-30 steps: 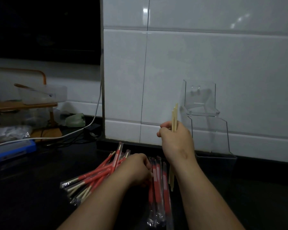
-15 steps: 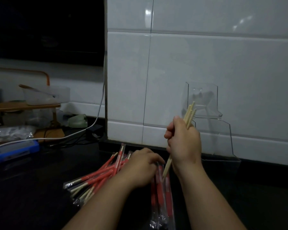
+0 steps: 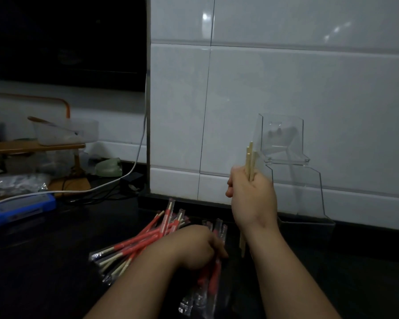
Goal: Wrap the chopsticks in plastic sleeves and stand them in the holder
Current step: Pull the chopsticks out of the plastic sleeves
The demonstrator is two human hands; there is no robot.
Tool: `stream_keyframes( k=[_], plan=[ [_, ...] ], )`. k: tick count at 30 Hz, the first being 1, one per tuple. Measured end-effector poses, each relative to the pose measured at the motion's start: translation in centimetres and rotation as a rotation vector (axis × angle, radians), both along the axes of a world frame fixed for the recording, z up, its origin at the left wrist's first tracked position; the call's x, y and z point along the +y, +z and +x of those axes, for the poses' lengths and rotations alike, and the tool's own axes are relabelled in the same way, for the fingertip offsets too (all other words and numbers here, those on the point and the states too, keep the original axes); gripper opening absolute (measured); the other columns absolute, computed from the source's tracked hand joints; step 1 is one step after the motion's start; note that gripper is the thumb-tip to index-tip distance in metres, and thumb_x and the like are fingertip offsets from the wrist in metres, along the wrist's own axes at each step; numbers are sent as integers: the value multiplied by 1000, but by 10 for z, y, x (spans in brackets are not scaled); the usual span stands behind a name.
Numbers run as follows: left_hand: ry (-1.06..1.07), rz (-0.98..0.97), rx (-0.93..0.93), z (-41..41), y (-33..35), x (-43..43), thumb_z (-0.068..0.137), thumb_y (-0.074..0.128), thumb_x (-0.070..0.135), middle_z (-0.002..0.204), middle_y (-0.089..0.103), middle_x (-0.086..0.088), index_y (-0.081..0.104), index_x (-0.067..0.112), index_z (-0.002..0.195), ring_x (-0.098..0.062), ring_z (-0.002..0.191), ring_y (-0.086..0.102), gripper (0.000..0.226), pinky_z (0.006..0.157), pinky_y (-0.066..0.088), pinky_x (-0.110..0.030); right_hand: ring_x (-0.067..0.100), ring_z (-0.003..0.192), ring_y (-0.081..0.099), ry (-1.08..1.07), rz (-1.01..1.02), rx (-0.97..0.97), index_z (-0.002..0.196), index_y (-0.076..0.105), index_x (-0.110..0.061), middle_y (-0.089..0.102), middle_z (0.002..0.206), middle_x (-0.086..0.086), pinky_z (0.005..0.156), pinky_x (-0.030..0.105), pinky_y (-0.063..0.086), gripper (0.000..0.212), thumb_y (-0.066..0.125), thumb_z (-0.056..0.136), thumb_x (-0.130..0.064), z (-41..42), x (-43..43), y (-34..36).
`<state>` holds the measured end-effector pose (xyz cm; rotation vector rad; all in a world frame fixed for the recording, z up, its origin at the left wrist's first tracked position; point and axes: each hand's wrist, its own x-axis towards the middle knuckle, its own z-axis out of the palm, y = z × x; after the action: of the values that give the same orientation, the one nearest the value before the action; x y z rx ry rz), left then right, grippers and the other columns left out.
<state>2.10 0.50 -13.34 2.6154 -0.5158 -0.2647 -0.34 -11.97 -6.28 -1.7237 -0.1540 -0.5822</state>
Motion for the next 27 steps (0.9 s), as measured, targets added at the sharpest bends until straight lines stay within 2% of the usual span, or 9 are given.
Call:
stream_keyframes(
  k=[4,6,9,12,14,16,20,24,27],
  plan=[
    [82,29,2,0,3,8,89,51,5,127,67,9,74,34,112,-11,115,62,44,105,46,-29,17,61,47,17,-231,189,86,52,-13,54,75,2,51,27,34,6,52,88,-19,10,-2,-3],
    [118,51,-13,0,6,11,90,52,6,120,70,8,75,36,110,-12,105,65,42,97,49,-27,20,67,50,76,-295,291,97,51,-13,53,82,4,60,28,39,10,52,88,-17,16,-2,-9],
    [141,82,-41,1,7,13,92,55,10,119,71,6,75,35,111,-13,104,65,38,93,47,-23,23,75,55,83,-465,392,97,52,-14,55,87,6,68,28,48,8,45,92,-12,27,-1,-24],
    [155,130,-67,1,7,15,93,58,17,116,72,1,75,33,112,-17,105,65,30,95,49,-27,36,70,68,98,-415,536,93,55,-7,65,86,22,72,51,60,17,40,87,-3,35,5,-43],
    [160,173,-80,1,7,15,93,59,22,116,71,-1,74,32,114,-19,106,65,27,96,50,-30,38,66,70,92,-388,615,95,53,-5,66,82,25,67,55,60,18,39,85,-1,40,7,-52],
    [161,190,-80,2,7,15,92,58,22,116,71,-1,74,30,114,-20,107,64,28,98,50,-33,36,64,70,68,-414,653,98,54,-3,66,80,23,68,53,61,16,43,86,1,42,9,-59],
    [172,194,-78,3,6,15,91,56,21,116,70,-2,74,27,112,-21,106,64,29,98,51,-37,33,110,62,-45,-725,609,120,54,-4,63,119,16,84,33,48,29,49,93,-13,42,7,-63],
    [167,211,-83,3,6,14,91,56,19,116,70,-4,74,25,113,-22,107,64,30,98,51,-37,31,111,60,-79,-847,597,122,59,-5,63,121,14,79,30,44,30,50,94,-11,41,6,-63],
    [173,205,-88,2,6,14,88,56,16,113,71,-4,74,24,112,-22,104,65,31,98,51,-36,30,117,56,-83,-870,624,128,51,-7,55,130,15,87,33,46,35,53,93,-11,43,6,-64]
  ],
)
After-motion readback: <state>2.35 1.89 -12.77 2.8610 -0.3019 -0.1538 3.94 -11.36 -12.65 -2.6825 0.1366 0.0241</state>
